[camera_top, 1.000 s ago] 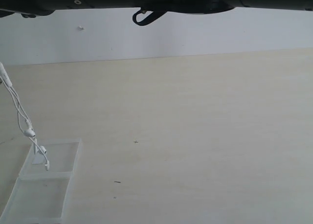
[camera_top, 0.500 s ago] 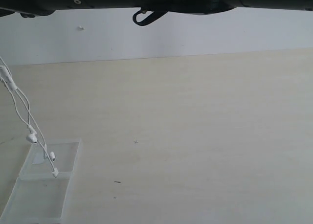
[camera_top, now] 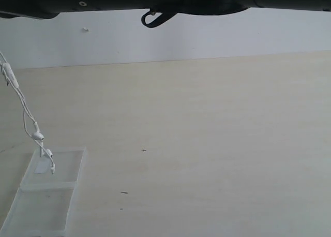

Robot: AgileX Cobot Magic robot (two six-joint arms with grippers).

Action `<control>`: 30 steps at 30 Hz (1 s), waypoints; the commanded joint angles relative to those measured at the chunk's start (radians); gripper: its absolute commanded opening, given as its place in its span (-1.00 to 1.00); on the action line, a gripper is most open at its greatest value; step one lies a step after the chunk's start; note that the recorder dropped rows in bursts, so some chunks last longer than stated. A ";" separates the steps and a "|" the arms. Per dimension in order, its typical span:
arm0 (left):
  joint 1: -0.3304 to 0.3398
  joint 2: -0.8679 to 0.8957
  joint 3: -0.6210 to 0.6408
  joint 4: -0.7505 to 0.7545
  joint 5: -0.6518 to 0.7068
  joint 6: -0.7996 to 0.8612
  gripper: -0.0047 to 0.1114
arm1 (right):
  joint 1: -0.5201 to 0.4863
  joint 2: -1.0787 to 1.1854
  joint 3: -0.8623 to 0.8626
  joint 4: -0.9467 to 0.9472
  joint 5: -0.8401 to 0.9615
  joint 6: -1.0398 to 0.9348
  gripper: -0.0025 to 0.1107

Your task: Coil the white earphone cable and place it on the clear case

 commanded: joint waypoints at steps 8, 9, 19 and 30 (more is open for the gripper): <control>0.001 -0.005 -0.004 -0.006 -0.008 -0.003 -0.92 | 0.002 -0.012 -0.006 -0.012 0.002 0.008 -0.93; 0.001 -0.007 -0.004 -0.006 -0.006 -0.003 -0.92 | 0.002 -0.012 -0.006 -0.012 0.002 0.008 -0.94; 0.001 -0.044 -0.004 0.098 0.022 -0.081 -0.92 | 0.002 -0.016 -0.006 -0.012 -0.009 0.059 -0.96; 0.001 -0.142 0.108 0.326 0.095 -0.317 -0.92 | 0.002 -0.125 -0.006 -0.262 -0.067 0.270 -0.96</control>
